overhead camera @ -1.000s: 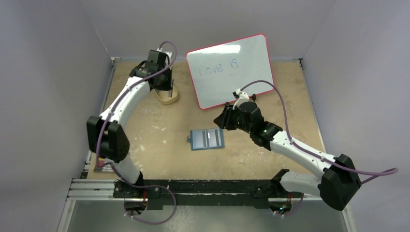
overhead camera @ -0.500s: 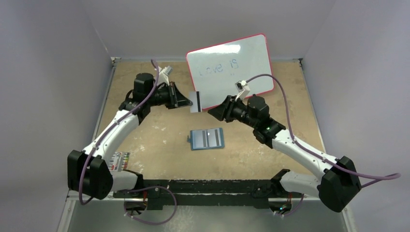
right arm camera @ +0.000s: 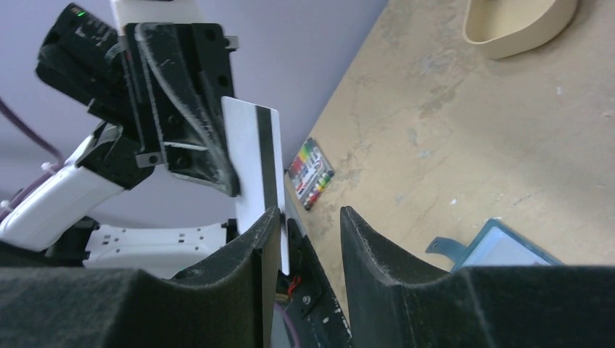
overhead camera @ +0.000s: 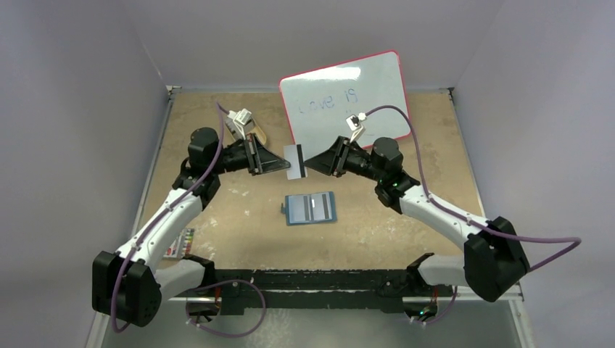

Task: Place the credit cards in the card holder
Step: Pick up the credit card from the storage box.

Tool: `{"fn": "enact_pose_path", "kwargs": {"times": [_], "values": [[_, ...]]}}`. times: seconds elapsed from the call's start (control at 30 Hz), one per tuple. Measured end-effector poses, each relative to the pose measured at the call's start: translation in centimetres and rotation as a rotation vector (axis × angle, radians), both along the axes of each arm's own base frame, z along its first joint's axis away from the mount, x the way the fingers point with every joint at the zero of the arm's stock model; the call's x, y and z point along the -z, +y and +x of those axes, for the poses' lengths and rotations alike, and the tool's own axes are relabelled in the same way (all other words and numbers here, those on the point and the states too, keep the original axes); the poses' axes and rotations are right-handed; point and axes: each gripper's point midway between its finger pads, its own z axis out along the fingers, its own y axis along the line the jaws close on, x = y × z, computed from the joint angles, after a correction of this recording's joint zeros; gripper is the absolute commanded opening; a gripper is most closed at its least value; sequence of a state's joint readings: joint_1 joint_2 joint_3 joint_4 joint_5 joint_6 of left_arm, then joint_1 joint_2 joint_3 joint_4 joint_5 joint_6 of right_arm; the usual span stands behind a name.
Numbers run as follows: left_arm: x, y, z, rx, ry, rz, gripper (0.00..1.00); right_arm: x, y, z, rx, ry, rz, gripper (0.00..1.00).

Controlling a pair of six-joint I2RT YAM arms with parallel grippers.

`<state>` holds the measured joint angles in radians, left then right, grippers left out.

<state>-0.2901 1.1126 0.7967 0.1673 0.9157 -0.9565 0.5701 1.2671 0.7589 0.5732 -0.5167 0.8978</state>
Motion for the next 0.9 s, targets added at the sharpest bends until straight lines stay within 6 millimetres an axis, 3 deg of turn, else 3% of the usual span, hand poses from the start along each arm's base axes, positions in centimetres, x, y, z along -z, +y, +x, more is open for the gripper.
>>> {"fn": "enact_pose_path", "kwargs": {"times": [0.17, 0.33, 0.43, 0.6, 0.9], "values": [[1.3, 0.0, -0.4, 0.007, 0.048, -0.001, 0.00, -0.6, 0.7, -0.5, -0.056, -0.006, 0.044, 0.35], [1.9, 0.0, -0.5, 0.013, 0.073, 0.001, 0.00, -1.1, 1.0, -0.8, -0.083, -0.015, 0.073, 0.10], [2.0, 0.0, -0.5, 0.014, 0.075, 0.002, 0.10, -0.9, 0.9, -0.7, -0.082, -0.005, 0.076, 0.00], [3.3, 0.1, -0.2, 0.002, 0.087, 0.039, 0.34, -0.9, 1.0, -0.9, -0.094, -0.006, 0.080, 0.00], [8.2, 1.2, 0.0, -0.048, 0.165, 0.200, 0.48, 2.2, 0.5, -1.2, -0.077, 0.043, 0.024, 0.00]]}}
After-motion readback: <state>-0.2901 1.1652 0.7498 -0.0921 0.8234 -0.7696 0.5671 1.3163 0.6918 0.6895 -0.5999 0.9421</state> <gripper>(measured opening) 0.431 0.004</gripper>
